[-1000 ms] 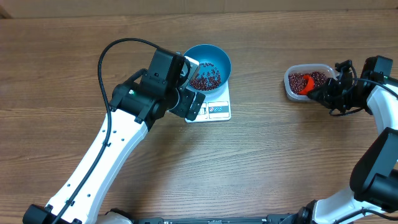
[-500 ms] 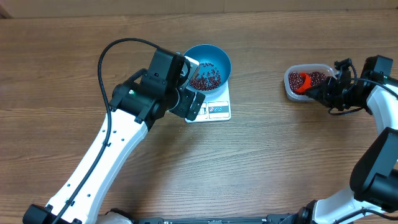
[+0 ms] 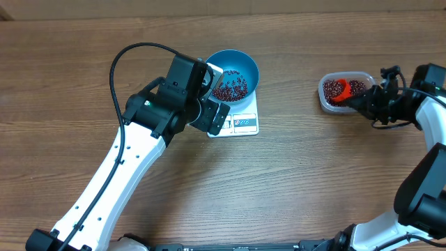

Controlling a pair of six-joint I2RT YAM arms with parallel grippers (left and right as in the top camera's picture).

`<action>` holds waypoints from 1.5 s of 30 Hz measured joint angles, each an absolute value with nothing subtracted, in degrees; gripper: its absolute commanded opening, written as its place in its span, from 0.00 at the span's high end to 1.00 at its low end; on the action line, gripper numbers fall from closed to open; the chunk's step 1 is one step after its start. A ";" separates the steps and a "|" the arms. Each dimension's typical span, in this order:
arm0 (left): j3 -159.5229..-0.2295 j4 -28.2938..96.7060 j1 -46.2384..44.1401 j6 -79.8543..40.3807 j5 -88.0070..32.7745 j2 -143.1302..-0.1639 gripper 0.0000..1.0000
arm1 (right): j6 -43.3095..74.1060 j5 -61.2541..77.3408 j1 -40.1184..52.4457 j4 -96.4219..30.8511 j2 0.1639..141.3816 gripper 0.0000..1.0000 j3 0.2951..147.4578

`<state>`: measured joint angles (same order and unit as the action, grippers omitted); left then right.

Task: Scoop item into bowl and weigh 150g on scale
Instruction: 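Lift the filled scoop and carry it over the teal bowl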

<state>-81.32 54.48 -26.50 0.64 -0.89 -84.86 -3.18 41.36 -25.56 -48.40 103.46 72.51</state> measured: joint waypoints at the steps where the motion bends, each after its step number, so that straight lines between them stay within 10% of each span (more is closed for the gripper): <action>1: -81.32 54.48 -26.52 0.62 -0.89 -84.86 0.00 | -3.16 41.69 -25.96 -48.53 103.46 0.96 72.51; 45: -81.32 54.48 -26.52 0.62 -0.89 -84.86 0.00 | -3.01 62.41 -21.63 -50.22 103.46 0.96 73.17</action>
<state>-81.32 54.48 -26.52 0.62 -0.89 -84.86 -3.01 62.41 -21.63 -50.22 103.46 73.17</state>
